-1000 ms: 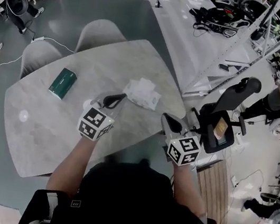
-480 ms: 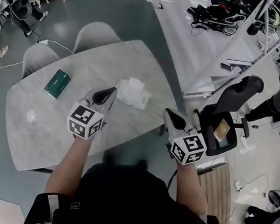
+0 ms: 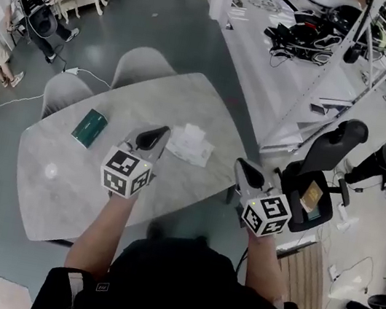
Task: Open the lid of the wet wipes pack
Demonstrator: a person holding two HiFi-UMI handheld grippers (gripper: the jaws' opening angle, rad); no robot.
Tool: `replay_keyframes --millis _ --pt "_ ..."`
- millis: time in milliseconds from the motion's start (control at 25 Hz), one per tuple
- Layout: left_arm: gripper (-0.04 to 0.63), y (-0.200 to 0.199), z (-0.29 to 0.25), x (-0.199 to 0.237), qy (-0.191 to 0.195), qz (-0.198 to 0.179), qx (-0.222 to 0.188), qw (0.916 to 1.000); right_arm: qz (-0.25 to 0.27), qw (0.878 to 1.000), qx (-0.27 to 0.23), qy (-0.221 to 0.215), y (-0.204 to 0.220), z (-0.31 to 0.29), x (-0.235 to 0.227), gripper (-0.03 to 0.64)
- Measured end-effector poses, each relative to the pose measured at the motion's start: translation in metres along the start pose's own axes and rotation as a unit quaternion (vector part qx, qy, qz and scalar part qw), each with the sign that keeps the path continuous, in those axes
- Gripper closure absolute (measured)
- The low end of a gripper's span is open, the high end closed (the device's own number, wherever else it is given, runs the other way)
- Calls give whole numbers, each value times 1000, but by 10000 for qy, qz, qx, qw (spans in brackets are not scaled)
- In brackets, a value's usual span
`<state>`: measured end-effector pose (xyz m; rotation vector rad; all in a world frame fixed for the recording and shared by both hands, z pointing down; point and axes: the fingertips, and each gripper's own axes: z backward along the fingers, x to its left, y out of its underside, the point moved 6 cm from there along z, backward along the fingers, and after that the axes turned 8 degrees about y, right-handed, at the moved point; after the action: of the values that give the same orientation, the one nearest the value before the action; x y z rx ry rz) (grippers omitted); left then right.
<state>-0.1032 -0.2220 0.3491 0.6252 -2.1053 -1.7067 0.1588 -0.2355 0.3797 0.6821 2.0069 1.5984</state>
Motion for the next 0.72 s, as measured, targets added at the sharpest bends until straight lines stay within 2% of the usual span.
replay_keyframes --millis 240,720 --pt "584 7 6 8 60 62 51 9999 232 9997 -5 27 -7 -9 13 614" --pt "584 18 12 22 15 283 -4 9996 258 9996 54 -48 -9 -17 27 614"
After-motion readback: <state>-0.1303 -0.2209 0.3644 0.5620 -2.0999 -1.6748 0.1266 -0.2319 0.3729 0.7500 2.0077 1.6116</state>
